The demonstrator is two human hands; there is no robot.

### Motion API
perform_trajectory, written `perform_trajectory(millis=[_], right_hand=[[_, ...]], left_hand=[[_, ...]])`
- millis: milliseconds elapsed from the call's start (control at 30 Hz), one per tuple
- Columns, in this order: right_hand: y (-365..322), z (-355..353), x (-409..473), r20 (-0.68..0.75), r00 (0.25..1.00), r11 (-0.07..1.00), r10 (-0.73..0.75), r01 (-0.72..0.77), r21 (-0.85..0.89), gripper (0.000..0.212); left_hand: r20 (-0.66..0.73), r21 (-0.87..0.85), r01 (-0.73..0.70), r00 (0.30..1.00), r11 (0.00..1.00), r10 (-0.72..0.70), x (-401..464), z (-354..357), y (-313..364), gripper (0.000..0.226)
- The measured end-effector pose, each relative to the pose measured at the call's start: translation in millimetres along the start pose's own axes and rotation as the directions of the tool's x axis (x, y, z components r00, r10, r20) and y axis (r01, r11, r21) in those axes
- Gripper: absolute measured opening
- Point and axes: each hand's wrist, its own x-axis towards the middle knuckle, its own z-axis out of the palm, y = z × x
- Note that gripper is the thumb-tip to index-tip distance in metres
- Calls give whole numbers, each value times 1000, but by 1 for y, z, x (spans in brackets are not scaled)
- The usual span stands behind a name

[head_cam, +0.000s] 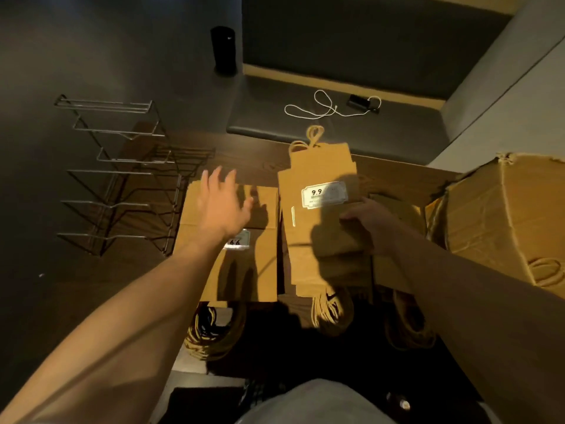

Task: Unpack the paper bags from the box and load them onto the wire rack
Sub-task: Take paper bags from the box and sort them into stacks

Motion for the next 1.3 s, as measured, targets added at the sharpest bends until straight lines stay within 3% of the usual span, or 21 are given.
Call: perform_trajectory(millis=[67,167,233,300,367,433,500,567,633,700,800,833,933,1033,1133,1200,1300], right_hand=[[-6,-9,-2,55,998,992,21,-14,-123,31],[-20,-17,-8,157,986,912,59,11,-410,29],[-34,-13,-16,257,966,832,26,121,-541,25],[-47,-12,-21,304,952,750,43,170,-639,38],[-52,-20,-24,333,942,692,41,213,-689,45],[-54,-38,-25,364,931,782,32,203,-590,36],[-55,-58,-33,282,959,964,-2,77,-256,28],[-51,-84,-31,150,987,997,-64,71,-42,31],[-44,-102,-25,75,995,997,-68,64,47,49],[-34,-104,-20,81,997,993,5,-15,121,71],[-19,-71,-16,215,977,957,-6,-56,284,64],[-16,-60,-14,175,984,953,-39,-16,301,58],[-9,-48,-6,-16,993,953,-121,120,279,88],[5,-56,-1,-53,993,938,-102,114,327,93],[23,-54,-1,-24,1000,974,-18,23,227,82],[33,-51,-1,-95,995,991,-15,28,134,68],[47,-47,4,-204,979,991,21,7,133,60]], left_hand=[[-16,105,-254,966,962,257,4,-20,36,88],[201,275,-630,776,726,597,5,-40,96,98],[457,260,-724,676,639,579,3,-46,133,85],[649,169,-677,624,717,436,0,-49,159,62],[753,93,-582,572,808,326,-2,-51,168,45],[794,-2,-476,534,879,291,-1,-54,166,29],[778,-137,-303,557,943,292,2,-57,154,16],[754,-291,-123,581,949,307,3,-64,137,15],[708,-515,151,630,844,319,4,-64,122,25],[622,-665,327,741,671,254,-2,-57,124,24],[503,-746,367,857,556,110,-9,-28,149,20],[493,-754,376,866,538,86,-11,-18,156,21],[505,-778,430,862,459,49,-19,-1,163,32],[470,-808,427,883,405,6,-27,9,158,35],[476,-807,463,877,366,-62,-32,22,154,30],[511,-776,501,856,384,-85,-38,29,154,26],[499,-754,516,852,407,-157,-40,41,150,19]])
